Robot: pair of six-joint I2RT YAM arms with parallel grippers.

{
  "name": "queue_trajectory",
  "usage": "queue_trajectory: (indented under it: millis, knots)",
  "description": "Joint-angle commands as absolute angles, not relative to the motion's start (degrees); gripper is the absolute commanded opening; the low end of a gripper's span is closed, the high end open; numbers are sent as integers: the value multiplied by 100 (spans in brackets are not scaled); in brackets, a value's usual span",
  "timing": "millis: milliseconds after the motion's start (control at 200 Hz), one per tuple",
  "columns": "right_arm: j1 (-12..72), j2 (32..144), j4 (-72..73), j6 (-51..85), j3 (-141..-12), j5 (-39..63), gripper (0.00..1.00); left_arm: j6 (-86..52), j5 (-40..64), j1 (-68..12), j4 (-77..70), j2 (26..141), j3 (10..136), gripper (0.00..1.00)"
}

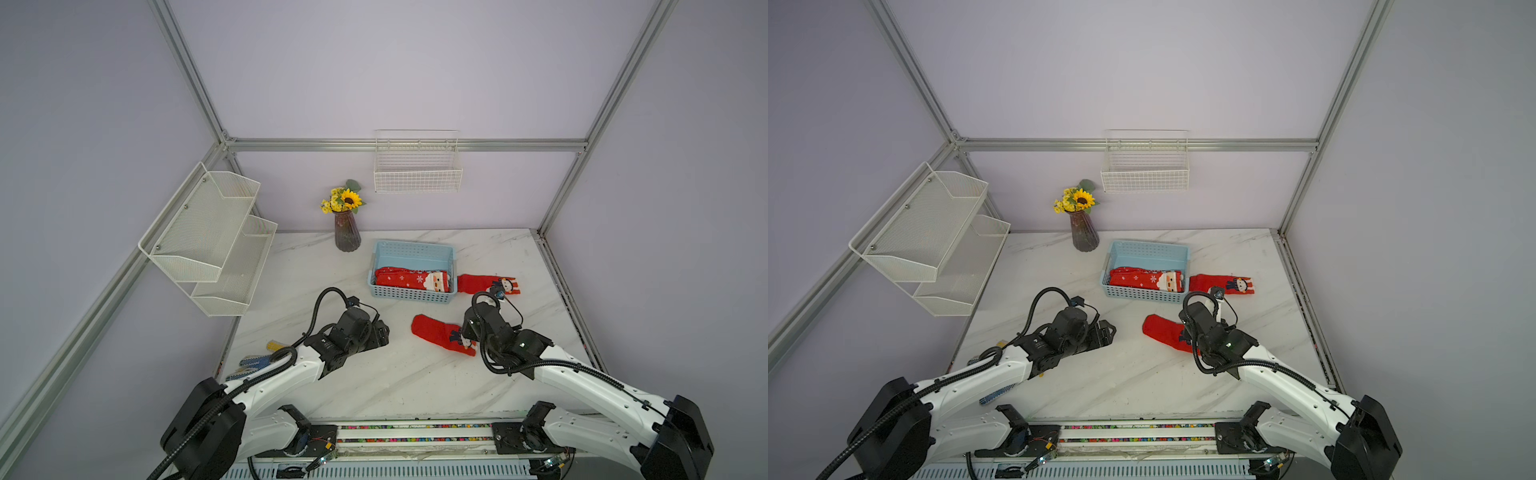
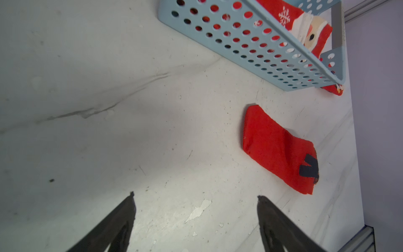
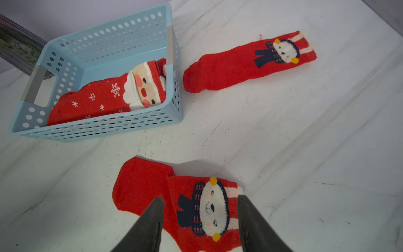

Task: Place the socks together as a pair
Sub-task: Place the sock at the center of the board.

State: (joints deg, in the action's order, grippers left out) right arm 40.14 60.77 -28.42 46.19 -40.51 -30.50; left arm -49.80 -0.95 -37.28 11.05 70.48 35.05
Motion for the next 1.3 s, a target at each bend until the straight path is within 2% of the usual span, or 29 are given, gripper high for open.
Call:
queue_trajectory:
  millis: [0,255,420,525,670,805,1060,1295]
  knots:
    - [3964,6056,-2946,5118,-3777,-2770,56,-4696,650,-3778,623,7524,4040,79]
    - [3911,5951,-2778,5466,-3276,-2412,50,-4511,1043,-3962,98,8564,4564,59]
    - [3884,5973,-2332,5458,-3174,-2112,35,-4535,1281,-3999,-412,9090,4781,42]
    - [3876,6028,-2108,5494,-3152,-1926,27,-4543,1444,-4006,-466,9445,5001,22]
    - [3845,6151,-1680,5423,-3130,-1587,23,-4570,1585,-4008,-685,9842,5224,20]
    - [3789,6457,-1400,5399,-3130,-1438,18,-4561,1623,-4032,-865,10091,5374,12]
    - [3641,6954,-1016,5351,-3277,-1217,18,-4561,1557,-4025,-1007,10488,5472,5]
    - [3505,7347,-933,5283,-3342,-1191,18,-4422,992,-4026,-545,10616,5331,1]
